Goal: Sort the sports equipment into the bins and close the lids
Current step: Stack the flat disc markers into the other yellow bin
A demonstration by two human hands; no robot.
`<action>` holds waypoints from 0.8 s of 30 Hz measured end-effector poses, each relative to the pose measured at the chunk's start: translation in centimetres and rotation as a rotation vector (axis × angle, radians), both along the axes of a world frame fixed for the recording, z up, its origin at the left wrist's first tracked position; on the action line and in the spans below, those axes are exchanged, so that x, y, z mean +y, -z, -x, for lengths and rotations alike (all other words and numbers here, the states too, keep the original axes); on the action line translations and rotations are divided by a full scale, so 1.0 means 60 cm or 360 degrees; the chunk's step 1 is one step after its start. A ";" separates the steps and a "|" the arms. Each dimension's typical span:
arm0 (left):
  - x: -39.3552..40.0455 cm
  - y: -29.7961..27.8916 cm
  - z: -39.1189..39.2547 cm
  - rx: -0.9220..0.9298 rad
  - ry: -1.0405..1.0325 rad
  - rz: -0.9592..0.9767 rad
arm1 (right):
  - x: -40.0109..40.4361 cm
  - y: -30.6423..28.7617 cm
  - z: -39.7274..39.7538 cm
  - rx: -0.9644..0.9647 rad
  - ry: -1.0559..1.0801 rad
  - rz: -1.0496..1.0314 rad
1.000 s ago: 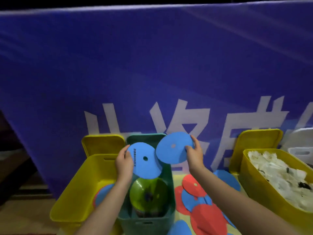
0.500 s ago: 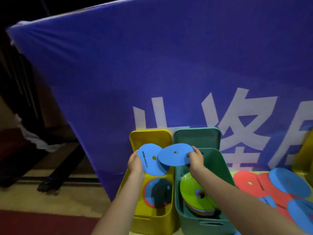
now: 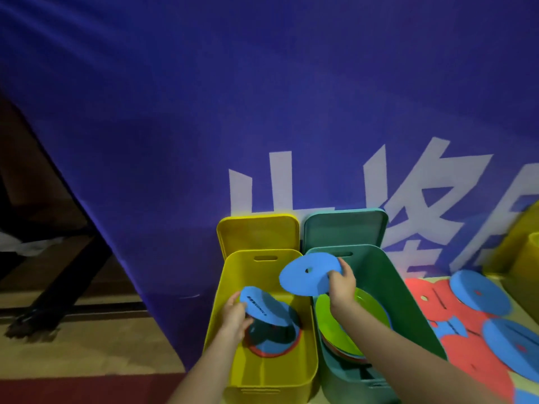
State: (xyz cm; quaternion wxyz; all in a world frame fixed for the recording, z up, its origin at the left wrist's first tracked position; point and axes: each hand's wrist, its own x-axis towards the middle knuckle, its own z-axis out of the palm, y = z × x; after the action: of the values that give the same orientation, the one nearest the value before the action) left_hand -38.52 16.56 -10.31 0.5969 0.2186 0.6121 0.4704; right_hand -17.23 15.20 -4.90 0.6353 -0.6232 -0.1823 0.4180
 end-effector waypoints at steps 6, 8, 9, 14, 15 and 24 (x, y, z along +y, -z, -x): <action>0.050 0.095 -0.023 0.0112 0.0227 0.0065 | -0.017 0.006 0.010 -0.0113 -0.0002 0.0006; 0.064 0.127 -0.019 0.0390 0.0302 0.0120 | -0.023 0.010 0.010 -0.0198 -0.0037 0.0013; 0.070 0.138 -0.013 0.0519 0.0352 0.0159 | -0.025 0.012 0.011 -0.0233 -0.0056 0.0018; 0.071 0.049 0.012 0.1143 0.0618 -0.0301 | -0.030 0.015 0.030 -0.0462 -0.0193 -0.0042; 0.069 0.022 0.021 0.1220 0.0632 -0.0532 | -0.028 0.016 0.039 -0.0518 -0.0251 -0.0052; 0.034 -0.005 0.110 0.1607 0.0832 -0.0733 | 0.033 0.094 0.156 -0.0586 -0.0550 0.0304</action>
State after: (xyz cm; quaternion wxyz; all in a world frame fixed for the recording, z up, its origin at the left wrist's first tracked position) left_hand -45.15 18.57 -9.99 0.2662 0.6808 0.6281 0.2669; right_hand -26.58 17.17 -10.56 0.4489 -0.7055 -0.3580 0.4153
